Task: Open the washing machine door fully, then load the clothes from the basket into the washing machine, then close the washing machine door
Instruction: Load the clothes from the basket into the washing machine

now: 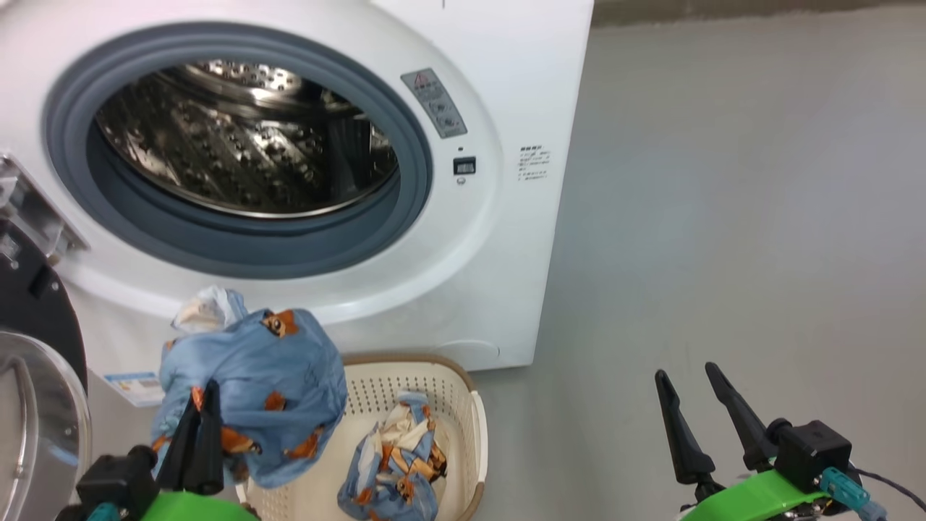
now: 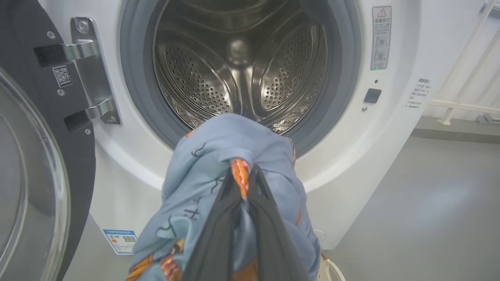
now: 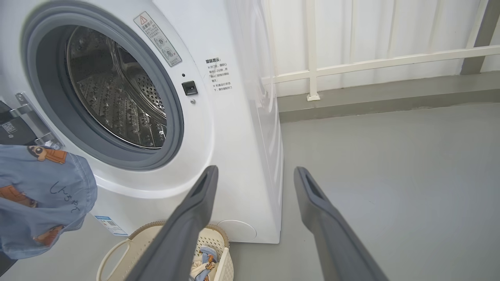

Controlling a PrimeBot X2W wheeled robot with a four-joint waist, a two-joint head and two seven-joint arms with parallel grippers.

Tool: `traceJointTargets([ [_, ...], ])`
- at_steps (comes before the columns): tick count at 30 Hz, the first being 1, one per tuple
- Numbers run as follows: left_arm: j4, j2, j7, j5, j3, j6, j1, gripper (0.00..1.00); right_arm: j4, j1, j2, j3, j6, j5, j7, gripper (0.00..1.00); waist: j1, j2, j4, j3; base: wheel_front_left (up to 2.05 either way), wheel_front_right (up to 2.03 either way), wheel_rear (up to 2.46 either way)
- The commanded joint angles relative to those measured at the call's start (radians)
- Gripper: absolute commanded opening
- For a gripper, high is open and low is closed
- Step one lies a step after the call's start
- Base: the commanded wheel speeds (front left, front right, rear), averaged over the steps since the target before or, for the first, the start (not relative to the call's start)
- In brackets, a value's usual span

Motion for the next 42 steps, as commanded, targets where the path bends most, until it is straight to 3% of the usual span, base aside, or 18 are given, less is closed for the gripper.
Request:
traceJointTargets([
  [1, -0.037, 0.010, -0.009, 0.015, 0.044, -0.002, 0.005, 0.00, -0.028, 0.002, -0.002, 0.022, 0.009, -0.012, -0.012, 1.00, 0.0000, 0.0000, -0.016, -0.046, 0.00, 0.00, 0.00],
  [10, -0.062, 0.003, -0.009, 0.021, 0.067, 0.008, 0.058, 0.00, -0.031, 0.020, -0.002, 0.013, 0.009, -0.014, -0.012, 1.00, 0.0000, 0.0000, -0.022, -0.080, 0.00, 0.00, 0.00],
  [25, -0.052, 0.002, -0.009, -0.013, 0.060, 0.007, 0.046, 0.00, -0.028, 0.022, -0.002, 0.029, 0.009, 0.006, -0.012, 1.00, 0.0000, 0.0000, -0.033, -0.045, 0.00, 0.00, 0.00],
  [34, -0.001, 0.010, -0.009, -0.025, 0.079, 0.000, -0.075, 0.00, -0.031, -0.002, -0.002, 0.037, 0.009, 0.018, -0.012, 1.00, 0.0000, 0.0000, -0.065, 0.040, 0.00, 0.00, 0.00],
  [42, 0.062, 0.085, -0.009, -0.062, 0.079, -0.002, -0.263, 0.00, -0.049, -0.041, -0.002, 0.043, 0.009, 0.020, -0.012, 1.00, 0.0000, 0.0000, -0.108, 0.165, 0.00, 0.00, 0.00],
])
